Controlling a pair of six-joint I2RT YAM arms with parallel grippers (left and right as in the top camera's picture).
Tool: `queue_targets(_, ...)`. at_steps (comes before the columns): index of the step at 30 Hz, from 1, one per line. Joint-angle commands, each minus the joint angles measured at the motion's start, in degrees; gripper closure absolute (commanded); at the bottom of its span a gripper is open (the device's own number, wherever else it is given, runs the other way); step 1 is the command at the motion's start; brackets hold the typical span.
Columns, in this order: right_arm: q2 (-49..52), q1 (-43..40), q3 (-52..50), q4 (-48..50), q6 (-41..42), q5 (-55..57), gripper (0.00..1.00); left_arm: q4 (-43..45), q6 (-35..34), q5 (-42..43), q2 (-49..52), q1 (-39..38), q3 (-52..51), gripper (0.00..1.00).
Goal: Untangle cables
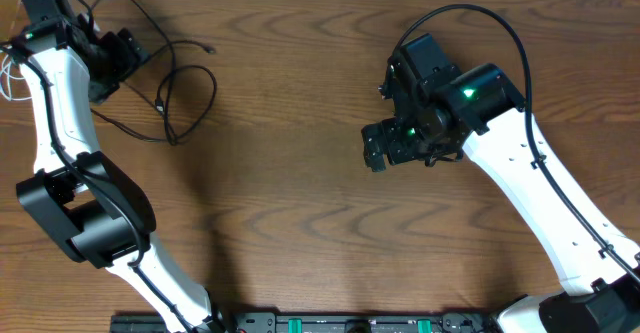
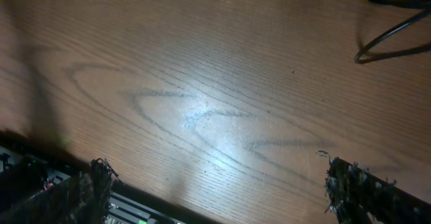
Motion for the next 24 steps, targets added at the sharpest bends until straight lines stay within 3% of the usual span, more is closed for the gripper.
queue_targets(1, -0.09, 0.28, -0.26, -0.04, 0.79, 0.0, 0.01, -2.34, 3.06, 2.51, 0.52, 0.39, 0.7, 0.1)
queue_targets(7, -0.09, 0.28, -0.26, -0.04, 0.79, 0.0, 0.01, -8.02, 3.74, -14.91, 2.78, 1.38, -1.33, 0.11)
queue_targets(11, -0.09, 0.28, -0.26, -0.04, 0.79, 0.0, 0.01, -8.55, 3.72, -17.18, 3.76, 2.6, -3.1, 0.12)
queue_targets(12, -0.09, 0.28, -0.26, -0.04, 0.79, 0.0, 0.01, -8.59, 3.72, -16.55, 3.67, 2.89, -3.1, 0.16)
queue_targets(16, -0.09, 0.28, -0.26, -0.04, 0.79, -0.02, 0.01, -7.82, 4.37, -5.75, 2.91, 2.99, -2.49, 0.19)
queue_targets(21, -0.09, 0.28, -0.26, -0.04, 0.79, 0.0, 0.01, -5.18, 13.05, 24.46, 2.69, 2.43, -2.14, 0.22)
queue_targets(24, -0.09, 0.28, -0.26, -0.04, 0.79, 0.0, 0.01, -4.11, 14.8, 30.75, 2.69, 0.68, -2.14, 0.22)
